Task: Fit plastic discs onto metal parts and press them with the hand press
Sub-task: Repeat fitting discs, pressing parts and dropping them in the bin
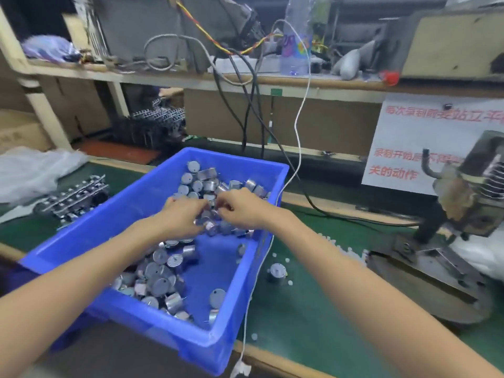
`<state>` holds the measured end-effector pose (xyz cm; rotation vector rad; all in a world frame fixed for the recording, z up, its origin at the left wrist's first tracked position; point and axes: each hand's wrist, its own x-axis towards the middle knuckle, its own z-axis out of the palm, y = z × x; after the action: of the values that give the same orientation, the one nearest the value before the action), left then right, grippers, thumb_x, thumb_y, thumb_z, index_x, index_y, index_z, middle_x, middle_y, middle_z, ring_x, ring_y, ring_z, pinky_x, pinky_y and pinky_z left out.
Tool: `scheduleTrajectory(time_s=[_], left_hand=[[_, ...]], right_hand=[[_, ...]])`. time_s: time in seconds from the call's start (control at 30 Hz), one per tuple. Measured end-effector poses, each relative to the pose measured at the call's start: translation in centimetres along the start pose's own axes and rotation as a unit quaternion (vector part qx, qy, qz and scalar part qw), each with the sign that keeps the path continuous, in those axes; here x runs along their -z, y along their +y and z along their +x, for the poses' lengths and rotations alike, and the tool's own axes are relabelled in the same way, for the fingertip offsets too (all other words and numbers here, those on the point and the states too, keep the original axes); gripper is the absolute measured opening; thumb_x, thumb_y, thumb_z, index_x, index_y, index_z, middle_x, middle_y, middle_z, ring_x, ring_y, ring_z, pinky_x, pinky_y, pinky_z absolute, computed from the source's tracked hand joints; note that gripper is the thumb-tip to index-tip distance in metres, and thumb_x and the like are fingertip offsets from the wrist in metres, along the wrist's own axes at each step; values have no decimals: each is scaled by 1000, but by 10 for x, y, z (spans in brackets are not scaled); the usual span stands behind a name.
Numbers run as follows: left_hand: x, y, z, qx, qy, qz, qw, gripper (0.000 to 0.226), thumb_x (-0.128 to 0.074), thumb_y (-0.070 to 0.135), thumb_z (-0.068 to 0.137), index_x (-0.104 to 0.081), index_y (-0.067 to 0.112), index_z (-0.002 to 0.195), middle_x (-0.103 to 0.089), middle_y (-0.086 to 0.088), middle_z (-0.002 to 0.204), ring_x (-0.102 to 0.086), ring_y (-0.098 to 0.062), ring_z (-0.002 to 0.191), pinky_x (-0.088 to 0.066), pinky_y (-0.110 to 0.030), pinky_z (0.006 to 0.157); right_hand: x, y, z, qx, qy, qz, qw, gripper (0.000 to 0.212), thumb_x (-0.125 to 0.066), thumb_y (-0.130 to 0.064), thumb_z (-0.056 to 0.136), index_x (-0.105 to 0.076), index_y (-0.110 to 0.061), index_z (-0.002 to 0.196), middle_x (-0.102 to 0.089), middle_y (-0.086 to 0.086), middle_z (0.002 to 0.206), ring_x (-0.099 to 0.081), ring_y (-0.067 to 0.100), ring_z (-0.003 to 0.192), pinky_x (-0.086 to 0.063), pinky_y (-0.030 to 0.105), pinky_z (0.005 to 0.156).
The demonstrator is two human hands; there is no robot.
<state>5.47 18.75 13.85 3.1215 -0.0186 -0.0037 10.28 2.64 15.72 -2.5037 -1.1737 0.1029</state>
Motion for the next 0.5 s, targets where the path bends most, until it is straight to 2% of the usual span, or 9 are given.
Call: scheduleTrajectory(time_s=[0.07,0.1,0.17,0.27,0.37,0.43,0.5], left_hand=[[-15,-15,-1,-9,-139,47,989,35,-62,33,82,-52,19,112,-59,-4,109,-52,-25,100,-36,-31,73],[-23,-19,0,-22,-188,51,981,36,-63,32,82,-53,14,112,-59,-7,106,-53,-27,100,-41,-34,76],[-38,-21,3,-32,-236,50,970,39,-65,29,83,-55,7,113,-59,-11,107,-54,-28,104,-44,-35,82],[-49,-12,5,-45,-246,96,963,36,-61,24,84,-53,8,116,-56,-12,118,-53,-28,108,-44,-35,83],[-43,-6,6,-65,-187,92,976,26,-56,18,83,-53,10,108,-57,-12,110,-55,-30,102,-42,-33,75],[-28,-1,6,-62,-74,-45,994,21,-59,17,80,-54,12,100,-61,-6,94,-57,-26,89,-46,-35,73],[-9,13,5,-47,58,-188,979,22,-63,15,76,-52,12,95,-61,0,85,-59,-23,83,-48,-37,72]], right_hand=[[-11,-2,8,-8,-88,-83,993,23,-47,-18,91,-60,-6,106,-60,17,110,-56,33,95,-42,34,71],[-14,-1,9,-19,-107,-117,987,24,-47,-20,91,-59,-6,107,-58,17,112,-55,33,93,-41,33,70],[-16,1,10,-33,-102,-133,985,26,-47,-22,92,-58,-7,109,-57,14,113,-55,32,94,-39,31,67],[-14,5,9,-34,-66,-92,993,22,-47,-22,90,-60,-9,104,-62,10,107,-56,29,99,-41,32,68],[-16,6,6,-20,-34,-80,996,21,-46,-21,89,-60,-11,100,-64,8,101,-56,29,96,-40,32,65],[-17,6,3,-2,-4,-50,999,21,-45,-23,90,-60,-15,103,-66,5,99,-57,27,95,-39,33,64],[-13,7,-2,13,25,-4,1000,23,-47,-30,92,-57,-18,110,-65,3,105,-57,24,98,-44,35,71]])
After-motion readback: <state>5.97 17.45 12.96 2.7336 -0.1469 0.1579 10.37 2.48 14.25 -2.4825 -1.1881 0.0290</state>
